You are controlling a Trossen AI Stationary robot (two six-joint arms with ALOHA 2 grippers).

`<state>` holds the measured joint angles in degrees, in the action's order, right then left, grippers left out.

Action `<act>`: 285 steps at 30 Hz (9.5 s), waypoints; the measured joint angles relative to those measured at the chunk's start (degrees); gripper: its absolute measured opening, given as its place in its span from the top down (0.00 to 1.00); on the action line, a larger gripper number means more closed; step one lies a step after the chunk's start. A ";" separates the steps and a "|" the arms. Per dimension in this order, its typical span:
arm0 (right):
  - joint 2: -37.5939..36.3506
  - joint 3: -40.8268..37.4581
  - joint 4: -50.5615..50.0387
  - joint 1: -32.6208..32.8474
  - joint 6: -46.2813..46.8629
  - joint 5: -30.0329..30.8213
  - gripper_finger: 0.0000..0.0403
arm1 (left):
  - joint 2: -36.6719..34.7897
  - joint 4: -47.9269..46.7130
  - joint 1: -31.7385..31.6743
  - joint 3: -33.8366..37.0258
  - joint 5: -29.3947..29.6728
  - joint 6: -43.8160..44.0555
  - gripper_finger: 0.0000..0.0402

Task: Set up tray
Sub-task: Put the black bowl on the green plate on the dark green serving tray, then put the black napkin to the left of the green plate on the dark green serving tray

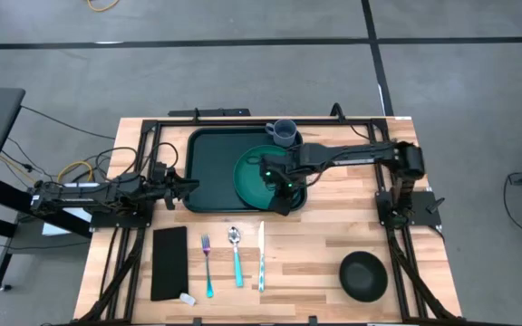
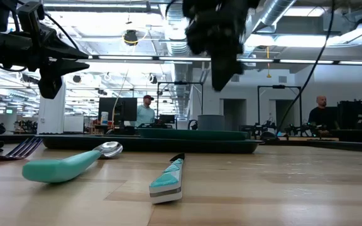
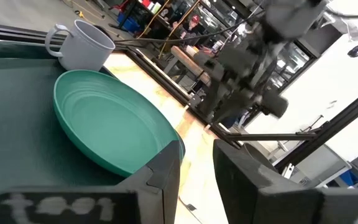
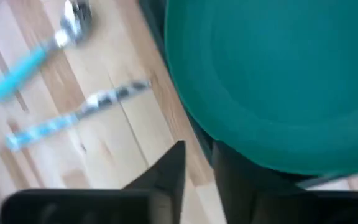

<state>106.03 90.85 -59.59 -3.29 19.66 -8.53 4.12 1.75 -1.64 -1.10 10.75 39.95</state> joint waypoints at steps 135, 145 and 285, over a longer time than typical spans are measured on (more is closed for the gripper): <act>20.84 33.63 -21.51 -2.50 -17.63 6.93 1.00 | 0.00 -0.80 -0.01 0.04 -5.52 1.87 0.79; 20.84 33.61 -20.11 -1.61 -16.41 6.90 1.00 | 0.00 -0.82 -0.01 0.04 -5.47 1.83 0.79; -68.88 -70.86 107.20 22.55 4.35 13.06 0.66 | 51.11 -53.74 14.01 -35.59 -25.45 -9.21 0.79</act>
<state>37.15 20.00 47.62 19.26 24.01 4.54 55.23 -51.99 12.37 -36.70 -14.70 30.74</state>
